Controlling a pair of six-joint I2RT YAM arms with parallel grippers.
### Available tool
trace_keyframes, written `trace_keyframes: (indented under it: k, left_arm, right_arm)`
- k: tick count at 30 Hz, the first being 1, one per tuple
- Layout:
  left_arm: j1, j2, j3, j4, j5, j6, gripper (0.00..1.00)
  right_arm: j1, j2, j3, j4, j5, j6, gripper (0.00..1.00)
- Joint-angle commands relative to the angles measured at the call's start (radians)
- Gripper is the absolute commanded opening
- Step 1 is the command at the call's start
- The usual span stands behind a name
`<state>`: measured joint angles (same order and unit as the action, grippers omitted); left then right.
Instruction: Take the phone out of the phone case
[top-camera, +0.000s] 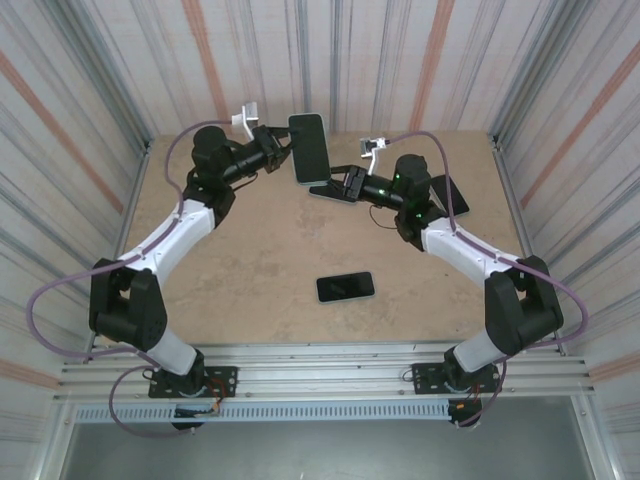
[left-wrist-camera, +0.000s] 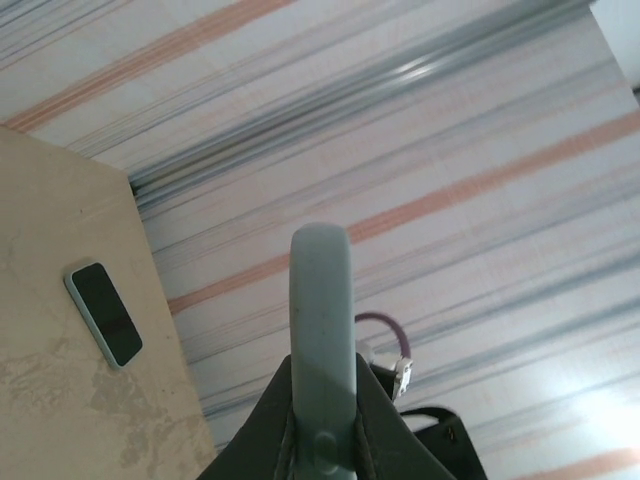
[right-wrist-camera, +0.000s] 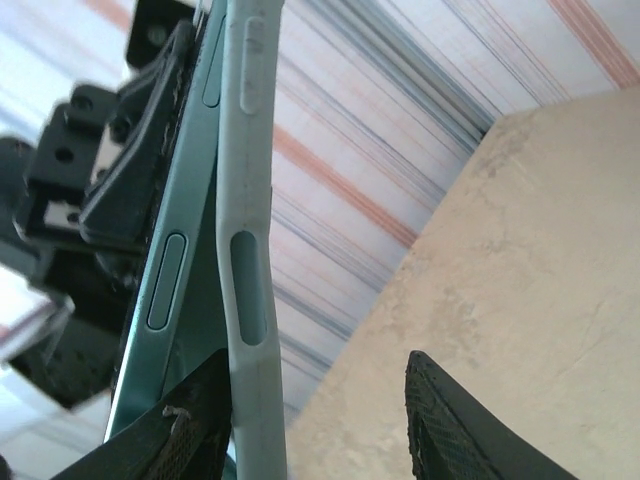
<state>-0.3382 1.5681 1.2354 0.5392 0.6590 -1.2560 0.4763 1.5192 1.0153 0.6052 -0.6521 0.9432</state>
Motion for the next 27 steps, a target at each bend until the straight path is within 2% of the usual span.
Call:
trace_keyframes:
  k: [1,4,8,16,18,21,24,27]
  left_arm:
    - [-0.023,0.031,-0.032,0.068,-0.087,-0.096,0.00]
    - [-0.035,0.033,-0.037,0.050,-0.096,-0.103,0.00]
    - [-0.044,0.039,-0.051,0.063,-0.107,-0.128,0.00]
    - [-0.052,0.049,-0.050,0.056,-0.111,-0.140,0.00]
    - [-0.051,0.050,-0.050,0.043,-0.113,-0.134,0.04]
    - [-0.052,0.059,-0.050,0.050,-0.116,-0.151,0.19]
    - [-0.051,0.067,-0.047,0.067,-0.111,-0.166,0.23]
    - [-0.052,0.060,-0.039,0.021,-0.114,-0.138,0.34]
  right_arm:
    - [0.052,-0.019,0.000,0.178,0.051,0.214,0.48]
    - [0.056,-0.005,-0.018,0.242,0.084,0.340,0.48]
    - [0.059,0.007,-0.025,0.291,0.095,0.410,0.45]
    - [0.052,0.027,-0.013,0.315,0.097,0.451,0.26]
    - [0.051,0.035,-0.013,0.334,0.094,0.462,0.23]
    - [0.048,0.046,-0.013,0.338,0.091,0.451,0.18]
    - [0.047,0.055,-0.017,0.352,0.091,0.453,0.15]
    - [0.045,0.060,-0.018,0.355,0.093,0.453,0.12]
